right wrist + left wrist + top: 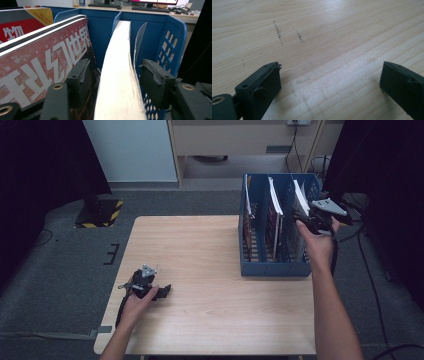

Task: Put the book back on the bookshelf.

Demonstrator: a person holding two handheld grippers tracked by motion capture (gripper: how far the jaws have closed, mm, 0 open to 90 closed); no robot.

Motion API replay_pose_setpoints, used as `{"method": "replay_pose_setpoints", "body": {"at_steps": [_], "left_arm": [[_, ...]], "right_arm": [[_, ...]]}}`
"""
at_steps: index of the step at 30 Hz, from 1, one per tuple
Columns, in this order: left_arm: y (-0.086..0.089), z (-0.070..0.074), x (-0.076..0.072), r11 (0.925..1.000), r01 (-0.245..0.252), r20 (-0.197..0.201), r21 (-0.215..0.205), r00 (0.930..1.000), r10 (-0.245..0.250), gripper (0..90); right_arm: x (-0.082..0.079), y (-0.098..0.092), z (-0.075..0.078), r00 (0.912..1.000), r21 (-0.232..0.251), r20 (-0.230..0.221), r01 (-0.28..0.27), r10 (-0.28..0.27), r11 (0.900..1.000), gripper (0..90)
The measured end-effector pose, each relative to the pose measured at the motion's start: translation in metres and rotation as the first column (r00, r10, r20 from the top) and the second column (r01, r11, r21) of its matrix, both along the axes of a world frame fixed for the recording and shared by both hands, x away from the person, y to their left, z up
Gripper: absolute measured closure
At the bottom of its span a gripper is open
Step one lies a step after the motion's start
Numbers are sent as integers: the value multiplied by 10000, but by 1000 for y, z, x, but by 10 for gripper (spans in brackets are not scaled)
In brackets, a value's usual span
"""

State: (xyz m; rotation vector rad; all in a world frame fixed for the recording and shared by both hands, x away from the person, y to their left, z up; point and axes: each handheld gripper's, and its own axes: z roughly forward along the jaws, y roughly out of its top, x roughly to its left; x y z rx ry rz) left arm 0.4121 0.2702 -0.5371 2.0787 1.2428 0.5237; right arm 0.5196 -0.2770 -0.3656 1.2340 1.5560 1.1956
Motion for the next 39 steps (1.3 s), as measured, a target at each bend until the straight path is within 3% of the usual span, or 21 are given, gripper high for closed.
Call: {"method": "replay_pose_setpoints", "body": {"at_steps": [8, 16, 39], "left_arm": [[0, 0, 0, 10000, 4, -6, -4, 10000, -4, 24], [0, 0, 0, 10000, 13, -4, 4, 10000, -13, 24], [-1, 0, 0, 10000, 28, -7, 7, 10000, -28, 24]], "right_arm": [[1, -2, -1, 9999, 50, -127, -58, 59, 10000, 359], [-1, -3, -1, 9990, 321, -398, -187, 199, 9993, 245], [-16, -6, -5, 9980, 281, -554, -304, 320, 9991, 174]]}}
